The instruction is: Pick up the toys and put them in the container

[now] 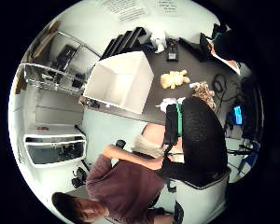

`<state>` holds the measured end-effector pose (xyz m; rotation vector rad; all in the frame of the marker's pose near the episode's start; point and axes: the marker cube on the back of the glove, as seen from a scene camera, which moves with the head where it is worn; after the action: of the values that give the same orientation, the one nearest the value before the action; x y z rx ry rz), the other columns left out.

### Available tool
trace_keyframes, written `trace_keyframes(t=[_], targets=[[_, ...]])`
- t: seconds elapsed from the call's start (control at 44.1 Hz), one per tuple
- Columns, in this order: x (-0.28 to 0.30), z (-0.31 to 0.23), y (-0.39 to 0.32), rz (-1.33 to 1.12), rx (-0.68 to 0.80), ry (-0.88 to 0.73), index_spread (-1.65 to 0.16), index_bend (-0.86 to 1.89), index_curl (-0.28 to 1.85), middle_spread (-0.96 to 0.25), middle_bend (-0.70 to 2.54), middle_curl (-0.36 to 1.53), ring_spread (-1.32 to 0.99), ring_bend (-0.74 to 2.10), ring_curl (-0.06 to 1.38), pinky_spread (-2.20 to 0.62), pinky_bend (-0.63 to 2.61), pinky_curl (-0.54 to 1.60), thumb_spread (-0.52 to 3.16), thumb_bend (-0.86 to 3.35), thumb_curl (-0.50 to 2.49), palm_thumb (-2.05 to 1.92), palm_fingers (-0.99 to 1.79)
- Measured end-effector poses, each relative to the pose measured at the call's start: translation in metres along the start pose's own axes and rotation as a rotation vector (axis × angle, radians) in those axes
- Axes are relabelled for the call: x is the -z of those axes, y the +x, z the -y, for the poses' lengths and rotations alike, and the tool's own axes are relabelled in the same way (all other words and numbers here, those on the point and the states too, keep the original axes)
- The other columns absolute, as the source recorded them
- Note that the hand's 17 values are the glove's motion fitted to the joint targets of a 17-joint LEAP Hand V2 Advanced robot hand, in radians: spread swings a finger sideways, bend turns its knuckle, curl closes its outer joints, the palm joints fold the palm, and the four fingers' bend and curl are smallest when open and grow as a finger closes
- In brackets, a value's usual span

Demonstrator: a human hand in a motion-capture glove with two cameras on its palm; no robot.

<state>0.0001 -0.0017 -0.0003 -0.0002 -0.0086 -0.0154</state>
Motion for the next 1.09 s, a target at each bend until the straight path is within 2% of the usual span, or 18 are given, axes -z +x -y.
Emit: trace_keyframes(t=[0.181,0.363,0.386,0.408,0.544,0.635,0.658,0.68,0.794,0.975,1.089], targets=[[-0.004,0.025,0.006,-0.005,-0.033,-0.042,-0.13,0.23,0.14,-0.12,0.26,0.1,-0.1,0.36,0.12,0.01,0.38,0.14,0.99,0.15,0.06,0.13,0.49],[-0.016,0.053,0.014,-0.021,-0.057,-0.088,-0.17,0.18,0.18,-0.15,0.24,0.14,-0.12,0.4,0.14,0.02,0.42,0.19,1.32,0.16,0.11,0.1,0.42],[-0.018,0.057,0.014,-0.018,-0.064,-0.095,-0.17,0.2,0.19,-0.12,0.09,0.11,-0.13,0.44,0.15,0.02,0.47,0.2,1.34,0.15,0.12,0.1,0.35],[-0.021,0.061,0.016,-0.017,-0.069,-0.103,-0.17,0.2,0.2,-0.12,0.1,0.11,-0.13,0.45,0.16,0.02,0.48,0.21,1.36,0.15,0.12,0.09,0.34],[-0.047,0.084,0.033,-0.032,-0.1,-0.161,-0.19,0.17,0.22,-0.09,0.08,0.1,-0.11,0.5,0.19,0.02,0.65,0.28,1.45,0.12,0.14,0.03,0.12],[-0.078,0.103,0.045,0.012,-0.231,-0.214,-0.2,0.11,0.21,-0.07,0.05,0.09,-0.07,0.51,0.2,0.03,0.79,0.32,1.47,0.1,0.16,0.0,-0.08],[-0.087,0.107,0.048,0.022,-0.253,-0.226,-0.2,0.11,0.21,-0.06,0.05,0.09,-0.06,0.52,0.2,0.03,0.81,0.32,1.47,0.09,0.16,-0.01,-0.09],[-0.095,0.109,0.051,0.023,-0.246,-0.237,-0.2,0.06,0.19,-0.08,0.22,0.13,-0.05,0.49,0.19,0.03,0.79,0.32,1.47,0.09,0.17,-0.01,-0.05],[-0.137,0.111,0.067,0.0,-0.156,-0.293,-0.2,0.03,0.17,-0.06,0.2,0.16,-0.03,0.51,0.19,0.03,0.87,0.34,1.48,0.06,0.18,-0.03,-0.12],[-0.211,0.114,0.084,-0.013,-0.237,-0.433,-0.19,0.02,0.13,-0.02,0.18,0.2,0.0,0.55,0.21,0.05,0.97,0.37,1.41,-0.02,0.2,-0.05,-0.17],[-0.263,0.116,0.09,-0.001,-0.379,-0.488,-0.19,0.02,0.12,0.0,0.16,0.22,0.02,0.57,0.22,0.05,1.02,0.38,1.33,-0.05,0.21,-0.07,-0.19]])
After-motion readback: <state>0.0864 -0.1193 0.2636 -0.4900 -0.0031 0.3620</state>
